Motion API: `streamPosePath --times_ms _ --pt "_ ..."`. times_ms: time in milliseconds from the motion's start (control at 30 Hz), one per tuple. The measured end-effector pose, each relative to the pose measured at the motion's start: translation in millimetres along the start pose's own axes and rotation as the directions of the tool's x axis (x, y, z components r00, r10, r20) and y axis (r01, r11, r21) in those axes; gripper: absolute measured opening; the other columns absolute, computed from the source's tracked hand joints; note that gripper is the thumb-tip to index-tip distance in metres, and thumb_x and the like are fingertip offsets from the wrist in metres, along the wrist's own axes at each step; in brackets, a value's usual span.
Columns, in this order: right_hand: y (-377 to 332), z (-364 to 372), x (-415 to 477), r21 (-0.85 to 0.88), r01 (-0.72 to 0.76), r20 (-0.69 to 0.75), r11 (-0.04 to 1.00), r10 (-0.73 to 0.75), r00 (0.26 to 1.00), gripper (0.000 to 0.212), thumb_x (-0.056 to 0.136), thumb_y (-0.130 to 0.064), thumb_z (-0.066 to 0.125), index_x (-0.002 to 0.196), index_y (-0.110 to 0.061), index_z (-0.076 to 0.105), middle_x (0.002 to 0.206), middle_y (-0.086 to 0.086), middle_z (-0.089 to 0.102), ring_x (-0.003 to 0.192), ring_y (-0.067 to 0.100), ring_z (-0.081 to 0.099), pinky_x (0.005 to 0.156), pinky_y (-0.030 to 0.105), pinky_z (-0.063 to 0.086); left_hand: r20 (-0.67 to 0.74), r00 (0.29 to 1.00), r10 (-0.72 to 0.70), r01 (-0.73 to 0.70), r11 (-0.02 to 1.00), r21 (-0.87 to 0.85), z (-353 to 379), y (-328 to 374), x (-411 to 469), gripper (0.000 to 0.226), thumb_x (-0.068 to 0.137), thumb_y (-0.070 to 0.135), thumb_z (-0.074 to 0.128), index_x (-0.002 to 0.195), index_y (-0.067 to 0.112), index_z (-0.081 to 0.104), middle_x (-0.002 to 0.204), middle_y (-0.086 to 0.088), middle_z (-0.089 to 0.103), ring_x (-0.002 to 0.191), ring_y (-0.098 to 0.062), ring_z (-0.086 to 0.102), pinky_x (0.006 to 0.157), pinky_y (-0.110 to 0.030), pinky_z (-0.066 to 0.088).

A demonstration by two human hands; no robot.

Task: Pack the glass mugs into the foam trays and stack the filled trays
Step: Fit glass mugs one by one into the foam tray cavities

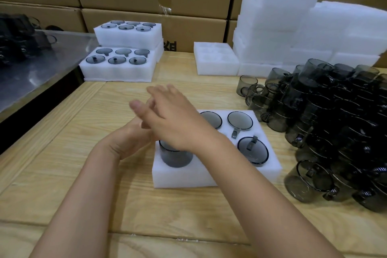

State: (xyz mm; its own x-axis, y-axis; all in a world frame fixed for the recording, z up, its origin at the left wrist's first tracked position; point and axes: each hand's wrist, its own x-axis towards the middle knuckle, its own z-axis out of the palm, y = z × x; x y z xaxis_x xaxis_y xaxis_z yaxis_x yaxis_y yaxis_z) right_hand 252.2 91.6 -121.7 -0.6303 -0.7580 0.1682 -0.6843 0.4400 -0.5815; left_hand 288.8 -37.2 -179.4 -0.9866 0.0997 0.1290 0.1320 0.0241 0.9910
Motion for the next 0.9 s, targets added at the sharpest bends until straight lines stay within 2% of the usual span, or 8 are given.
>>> streamPosePath --times_ms 233,300,400,500,567,633,767,900 --pt "18.5 34.0 -0.3 -0.188 -0.005 0.152 0.982 0.035 0.988 0.072 0.088 -0.069 0.012 0.149 -0.031 0.013 0.159 0.001 -0.01 0.144 0.014 -0.014 0.115 0.045 -0.009 -0.112 0.982 -0.149 0.135 0.983 -0.125 4.6 -10.0 -4.2 0.044 0.1 0.021 0.021 0.136 0.046 0.018 0.139 0.016 0.037 0.108 0.014 0.051 0.081 -0.013 0.051" --pt "21.1 38.9 1.1 -0.203 -0.016 0.121 0.979 0.041 0.992 0.071 0.089 -0.068 0.009 0.15 -0.032 0.012 0.159 -0.002 -0.009 0.144 0.013 -0.015 0.114 0.046 -0.013 -0.096 0.985 -0.142 0.128 0.982 -0.139 5.7 -10.7 -6.0 0.044 0.098 0.032 0.034 0.137 0.044 0.018 0.141 0.018 0.036 0.102 0.018 0.053 0.078 -0.011 0.051" --pt "20.3 41.8 2.0 -0.233 -0.021 0.108 0.972 0.048 0.993 0.068 0.091 -0.066 0.008 0.15 -0.032 0.014 0.159 -0.003 -0.005 0.144 0.013 -0.014 0.113 0.047 -0.016 -0.052 0.988 -0.143 0.132 0.975 -0.181 2.3 -12.9 -7.4 0.1 0.052 0.06 0.082 0.133 0.042 0.027 0.127 0.028 0.048 0.102 0.016 0.057 0.076 -0.011 0.051" --pt "17.2 40.2 0.0 -0.234 -0.044 0.073 0.971 0.063 0.995 0.067 0.092 -0.063 0.011 0.149 -0.027 0.019 0.159 0.001 0.002 0.145 0.015 -0.008 0.115 0.045 -0.011 -0.068 0.986 -0.155 0.14 0.973 -0.184 3.6 -13.4 -4.6 0.041 0.088 0.04 0.057 0.125 0.037 0.039 0.123 0.026 0.057 0.104 0.013 0.058 0.076 -0.011 0.051" --pt "12.9 37.7 -4.3 -0.256 -0.081 -0.013 0.963 0.08 0.997 0.066 0.094 -0.06 0.017 0.143 -0.017 0.032 0.154 0.008 0.024 0.144 0.021 0.012 0.116 0.041 0.004 -0.081 0.982 -0.169 0.154 0.975 -0.158 4.4 -11.6 -3.1 0.037 0.096 0.02 0.04 0.13 0.034 0.04 0.124 0.022 0.061 0.114 0.006 0.056 0.08 -0.014 0.051" --pt "6.6 33.2 -15.7 -0.409 -0.076 -0.136 0.91 0.022 0.99 0.058 0.096 -0.053 0.024 0.125 -0.009 0.05 0.129 0.011 0.055 0.123 0.027 0.043 0.105 0.037 0.024 -0.082 0.983 -0.166 0.152 0.976 -0.157 1.5 -11.5 -2.8 0.074 0.079 0.011 0.061 0.143 0.034 0.03 0.137 0.014 0.05 0.121 -0.003 0.053 0.087 -0.019 0.051" --pt "24.1 7.9 -53.8 -0.455 -0.125 -0.514 0.882 -0.146 0.845 0.036 0.09 -0.036 0.044 0.093 -0.01 0.068 0.098 0.006 0.068 0.094 0.027 0.061 0.092 0.04 0.044 -0.11 0.976 -0.186 0.154 0.956 -0.249 4.5 -6.7 2.6 0.094 0.064 0.001 0.058 0.148 0.029 0.026 0.143 0.005 0.045 0.12 -0.014 0.055 0.09 -0.027 0.048" --pt "63.3 -25.4 -96.4 -0.371 -0.497 -0.65 0.784 0.162 0.742 0.03 0.089 -0.031 0.057 0.098 -0.004 0.067 0.107 0.014 0.064 0.097 0.036 0.058 0.083 0.043 0.042 -0.22 0.932 -0.289 0.258 0.953 -0.162 14.9 -2.5 7.1 0.076 0.079 0.019 0.072 0.146 0.025 0.035 0.148 0.01 0.035 0.131 -0.013 0.045 0.099 -0.033 0.043"
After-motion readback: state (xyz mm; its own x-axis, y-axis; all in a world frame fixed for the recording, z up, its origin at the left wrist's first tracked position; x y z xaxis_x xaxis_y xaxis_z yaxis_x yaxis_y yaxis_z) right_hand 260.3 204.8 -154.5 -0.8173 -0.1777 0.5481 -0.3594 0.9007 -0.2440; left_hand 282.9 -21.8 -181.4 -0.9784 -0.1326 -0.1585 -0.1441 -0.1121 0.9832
